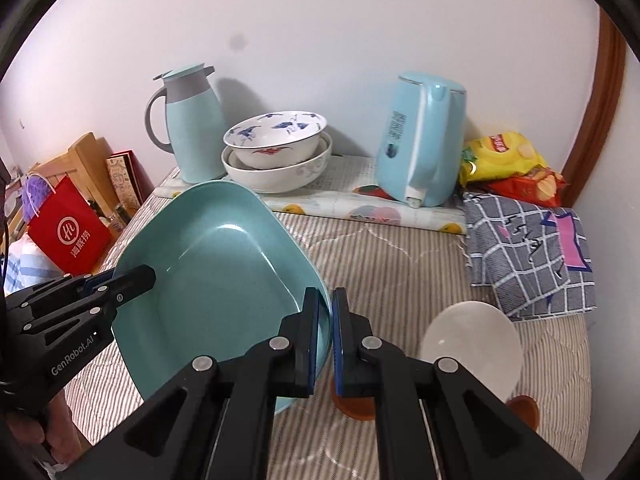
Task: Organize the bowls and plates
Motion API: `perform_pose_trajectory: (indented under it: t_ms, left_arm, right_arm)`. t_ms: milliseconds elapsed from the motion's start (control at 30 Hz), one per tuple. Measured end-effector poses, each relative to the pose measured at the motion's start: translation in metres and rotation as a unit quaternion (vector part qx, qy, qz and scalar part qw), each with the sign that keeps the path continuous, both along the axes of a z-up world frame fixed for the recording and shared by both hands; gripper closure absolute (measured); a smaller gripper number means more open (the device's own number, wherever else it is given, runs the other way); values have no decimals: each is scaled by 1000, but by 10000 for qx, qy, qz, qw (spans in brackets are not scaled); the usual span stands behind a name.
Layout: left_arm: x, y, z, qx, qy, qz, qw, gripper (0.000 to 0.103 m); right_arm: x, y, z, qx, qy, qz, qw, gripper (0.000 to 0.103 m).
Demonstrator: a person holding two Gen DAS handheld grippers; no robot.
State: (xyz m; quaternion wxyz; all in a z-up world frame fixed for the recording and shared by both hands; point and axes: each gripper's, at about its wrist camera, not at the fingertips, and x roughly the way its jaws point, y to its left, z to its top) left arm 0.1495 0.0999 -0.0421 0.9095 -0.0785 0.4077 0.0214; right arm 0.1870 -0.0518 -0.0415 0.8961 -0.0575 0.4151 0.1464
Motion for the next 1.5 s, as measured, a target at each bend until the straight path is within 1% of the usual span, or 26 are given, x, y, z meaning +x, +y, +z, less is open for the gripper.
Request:
perform_pose_trajectory:
  t_ms: [367,700,900,1033,1167,1233,1300,1367,1467,1500]
  left_arm:
    - [14,40,-22,-39,218,232,9995,91]
    - [37,76,-63,-151,551,420,9975,91]
    - [50,85,-87,-192,801,464,9955,91]
    - [53,83,-98,-193,904,414,9949,91]
    - [52,77,-99,31,915,377,9951,91]
    - [50,78,-95,-35,931,330,9951,91]
    - [50,78,-94,13,934,303,9952,91]
    - [52,80,-99,36,1012,309,9944,91]
    - [52,84,-105,-43,1087,355,9934,91]
    - [52,85,-107,-61,1103,369,9932,91]
  right_arm:
    - [20,39,-30,71,211,184,9996,96]
    - [51,76,-68,-22,494,375,9981,97]
    - [69,90,-98,-115,732,452,9962,96]
    - [76,90,-112,-175,878,432,9950,96]
    - [77,89,-115,-266,877,453,9948,97]
    - [75,90,-115,-443,848,455,9944,97]
    - [73,92,-114,-597,764,544,9938,97]
    - [73,93,-115,-620,773,566,9935,96]
    - [73,94,-117,-686,754,573,9931,94]
    - [72,95,-118,-721,747,604,9928,93]
